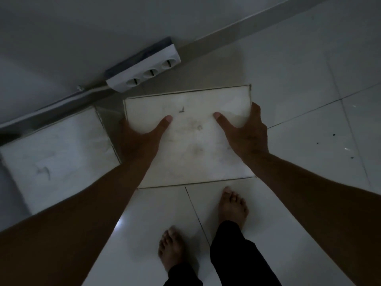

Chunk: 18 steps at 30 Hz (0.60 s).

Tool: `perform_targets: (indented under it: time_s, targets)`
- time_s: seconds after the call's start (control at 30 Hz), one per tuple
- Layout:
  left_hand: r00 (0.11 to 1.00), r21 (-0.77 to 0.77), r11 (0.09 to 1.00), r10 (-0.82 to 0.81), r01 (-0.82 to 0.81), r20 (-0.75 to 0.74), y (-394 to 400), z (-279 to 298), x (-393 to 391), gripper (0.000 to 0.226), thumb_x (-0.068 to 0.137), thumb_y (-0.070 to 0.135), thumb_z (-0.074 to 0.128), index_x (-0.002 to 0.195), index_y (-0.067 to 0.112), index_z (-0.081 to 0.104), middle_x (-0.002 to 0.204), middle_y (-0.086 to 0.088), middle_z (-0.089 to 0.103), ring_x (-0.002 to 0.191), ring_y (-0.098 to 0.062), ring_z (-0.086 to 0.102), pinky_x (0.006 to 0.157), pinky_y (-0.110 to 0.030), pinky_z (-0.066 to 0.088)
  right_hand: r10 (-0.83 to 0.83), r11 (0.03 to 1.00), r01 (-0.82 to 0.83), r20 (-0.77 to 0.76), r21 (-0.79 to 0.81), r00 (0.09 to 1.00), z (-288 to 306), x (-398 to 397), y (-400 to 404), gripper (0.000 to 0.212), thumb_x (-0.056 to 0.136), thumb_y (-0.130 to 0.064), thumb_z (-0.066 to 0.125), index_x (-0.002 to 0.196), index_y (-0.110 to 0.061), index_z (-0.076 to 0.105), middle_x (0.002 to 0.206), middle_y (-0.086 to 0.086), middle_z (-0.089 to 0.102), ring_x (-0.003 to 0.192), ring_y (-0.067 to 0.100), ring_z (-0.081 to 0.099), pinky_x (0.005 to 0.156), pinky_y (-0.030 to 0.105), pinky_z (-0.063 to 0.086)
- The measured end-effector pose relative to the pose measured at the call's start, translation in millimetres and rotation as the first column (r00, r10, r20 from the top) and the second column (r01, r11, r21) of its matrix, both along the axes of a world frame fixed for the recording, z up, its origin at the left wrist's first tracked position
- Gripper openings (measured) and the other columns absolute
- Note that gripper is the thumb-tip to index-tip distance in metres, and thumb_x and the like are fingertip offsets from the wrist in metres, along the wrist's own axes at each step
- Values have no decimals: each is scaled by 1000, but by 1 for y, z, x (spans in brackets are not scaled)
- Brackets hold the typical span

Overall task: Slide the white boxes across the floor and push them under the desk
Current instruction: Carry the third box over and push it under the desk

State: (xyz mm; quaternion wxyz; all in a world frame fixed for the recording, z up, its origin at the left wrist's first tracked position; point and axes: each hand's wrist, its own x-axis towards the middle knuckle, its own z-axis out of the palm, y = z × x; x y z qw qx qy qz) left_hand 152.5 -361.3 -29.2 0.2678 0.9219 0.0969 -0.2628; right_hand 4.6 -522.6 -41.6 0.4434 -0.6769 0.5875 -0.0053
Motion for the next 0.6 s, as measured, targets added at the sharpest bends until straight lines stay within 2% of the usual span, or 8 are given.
perform_targets:
  time_s: [0.13,0.27,0.43,0.6]
  targets:
    - [997,27,998,-54,53,50,2,57,4,124,47,87,67,148,24,32,146,-8,44,133,-33,40,106,-48,37,-16,1000,16,26,-19,1000,57,1,0,95,63,-80,67,137,-32,34,110,-11,49,98,16,53,82,30,51]
    - [993,-10,996,-85,87,85,9,128,9,129,44,91,63,148,23,31,145,-8,45,132,-32,42,106,-45,36,-14,998,18,59,-65,998,129,1,6,94,65,-78,67,138,-29,33,116,-7,53,103,19,55,86,33,51]
    - [985,-49,990,-125,131,120,25,221,9,125,46,92,62,143,18,36,142,-10,48,129,-34,44,105,-47,37,-32,988,41,64,-149,997,224,-2,25,93,65,-81,64,136,-28,35,108,-10,48,94,16,49,79,31,45]
    - [974,-89,983,-145,162,177,57,323,6,116,44,92,62,130,18,43,127,-7,57,117,-33,54,96,-46,45,-91,977,98,48,-187,995,322,-6,60,93,59,-87,60,130,-29,39,102,-6,52,91,22,54,80,35,50]
